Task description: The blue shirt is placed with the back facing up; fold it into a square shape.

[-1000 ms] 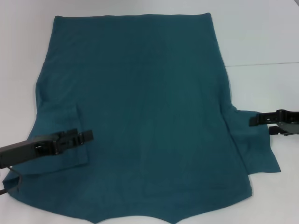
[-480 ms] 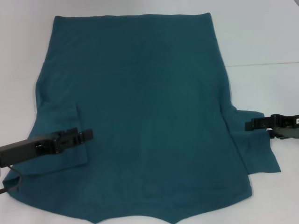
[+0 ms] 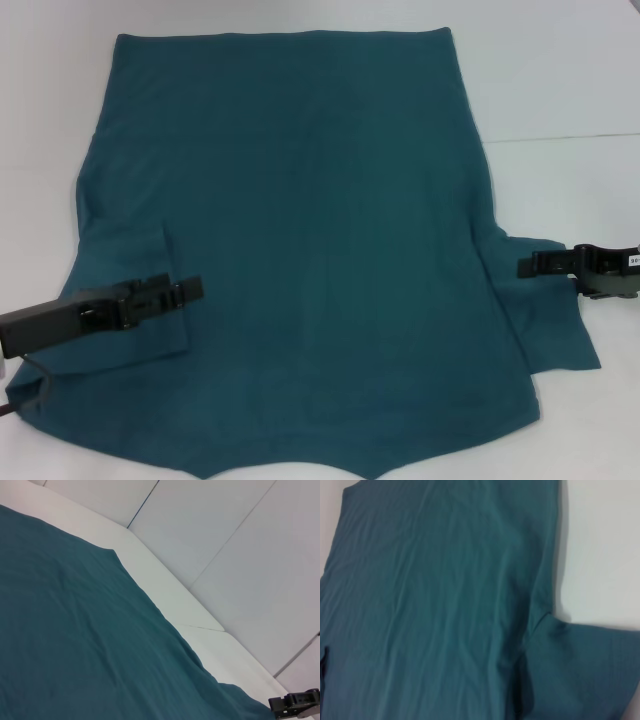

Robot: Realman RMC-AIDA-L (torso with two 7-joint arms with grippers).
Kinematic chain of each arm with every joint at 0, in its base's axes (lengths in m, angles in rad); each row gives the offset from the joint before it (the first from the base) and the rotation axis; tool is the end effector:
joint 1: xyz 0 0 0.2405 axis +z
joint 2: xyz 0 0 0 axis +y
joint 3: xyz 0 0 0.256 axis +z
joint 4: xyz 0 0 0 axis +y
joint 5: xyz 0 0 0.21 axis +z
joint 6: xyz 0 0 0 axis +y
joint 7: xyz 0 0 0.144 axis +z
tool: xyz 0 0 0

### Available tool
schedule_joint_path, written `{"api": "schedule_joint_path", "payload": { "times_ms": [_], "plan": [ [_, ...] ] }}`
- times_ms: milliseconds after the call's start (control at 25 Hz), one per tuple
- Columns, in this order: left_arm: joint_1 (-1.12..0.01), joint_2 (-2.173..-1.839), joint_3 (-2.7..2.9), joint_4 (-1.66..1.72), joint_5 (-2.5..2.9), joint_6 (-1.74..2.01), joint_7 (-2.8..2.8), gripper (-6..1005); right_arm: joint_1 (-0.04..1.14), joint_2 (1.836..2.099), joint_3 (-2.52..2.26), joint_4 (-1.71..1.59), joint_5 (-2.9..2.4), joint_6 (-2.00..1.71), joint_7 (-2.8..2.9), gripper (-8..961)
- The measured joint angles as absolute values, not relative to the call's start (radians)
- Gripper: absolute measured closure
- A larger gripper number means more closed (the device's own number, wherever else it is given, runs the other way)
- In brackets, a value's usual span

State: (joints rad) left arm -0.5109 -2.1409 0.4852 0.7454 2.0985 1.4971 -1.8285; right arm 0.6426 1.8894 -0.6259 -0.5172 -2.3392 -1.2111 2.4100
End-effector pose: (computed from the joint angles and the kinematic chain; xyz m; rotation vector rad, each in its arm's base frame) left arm -0.2803 0.3345 0.0115 -2.3851 -1.2755 -0.8114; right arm 0.3338 0.3827 0.0574 -1.9604 1.8239 0.3500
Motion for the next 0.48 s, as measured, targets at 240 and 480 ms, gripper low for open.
{"api": "schedule_joint_path", "payload": {
  "times_ms": [240, 480],
  "plan": [
    [-0.511, -2.144, 0.485, 0.745, 2.099, 1.497, -1.829, 262, 0.643, 1.891, -0.621, -0.517, -2.339, -1.214, 2.404, 141],
    [-0.511, -2.143, 0.485, 0.745, 2.098, 1.497, -1.829, 263, 0.643, 1.891, -0.621, -0.516, -2.340, -1.214, 2.411, 155]
  ]
}}
